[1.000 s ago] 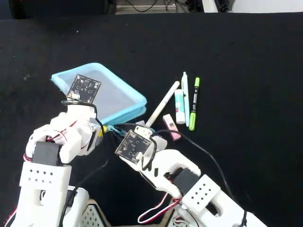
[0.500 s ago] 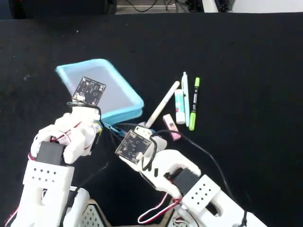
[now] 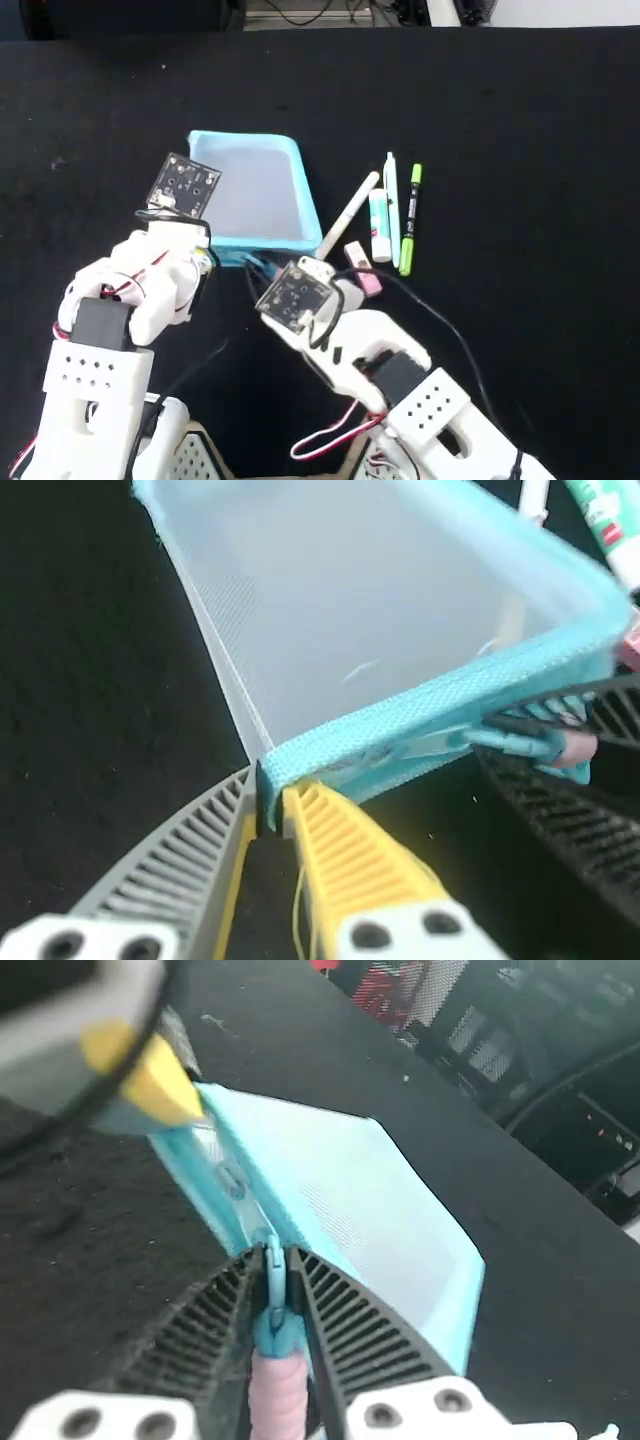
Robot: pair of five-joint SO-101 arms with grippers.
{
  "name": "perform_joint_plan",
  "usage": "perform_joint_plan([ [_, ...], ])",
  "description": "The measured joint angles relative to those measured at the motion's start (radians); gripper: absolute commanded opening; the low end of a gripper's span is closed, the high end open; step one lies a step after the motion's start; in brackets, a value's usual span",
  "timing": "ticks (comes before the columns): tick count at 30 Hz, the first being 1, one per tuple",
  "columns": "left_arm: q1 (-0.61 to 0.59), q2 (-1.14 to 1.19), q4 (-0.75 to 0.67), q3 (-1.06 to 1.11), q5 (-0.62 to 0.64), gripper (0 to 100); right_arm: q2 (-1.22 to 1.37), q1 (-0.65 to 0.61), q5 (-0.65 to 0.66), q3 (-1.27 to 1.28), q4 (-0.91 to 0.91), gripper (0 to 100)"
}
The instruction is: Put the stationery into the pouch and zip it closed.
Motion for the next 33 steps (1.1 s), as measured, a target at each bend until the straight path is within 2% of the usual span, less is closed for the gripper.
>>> perform_joint_plan([
  [4,-0.015,0.0,0.003,-0.021,0.0,3,0.0,0.012,0.0,-0.041,0.075,1.1],
  [10,-0.143,0.0,0.003,-0.063,-0.002,3,0.0,0.018,0.0,-0.164,0.267,1.1],
  [15,-0.216,0.0,0.012,-0.103,-0.002,3,0.0,0.02,0.0,-0.229,0.356,1.1],
  [23,-0.216,0.002,0.184,-0.29,0.021,3,0.0,0.11,0.098,-0.4,0.557,1.1],
  [33,-0.216,0.002,0.315,-0.497,0.029,3,0.0,0.121,0.103,-0.632,0.709,1.1],
])
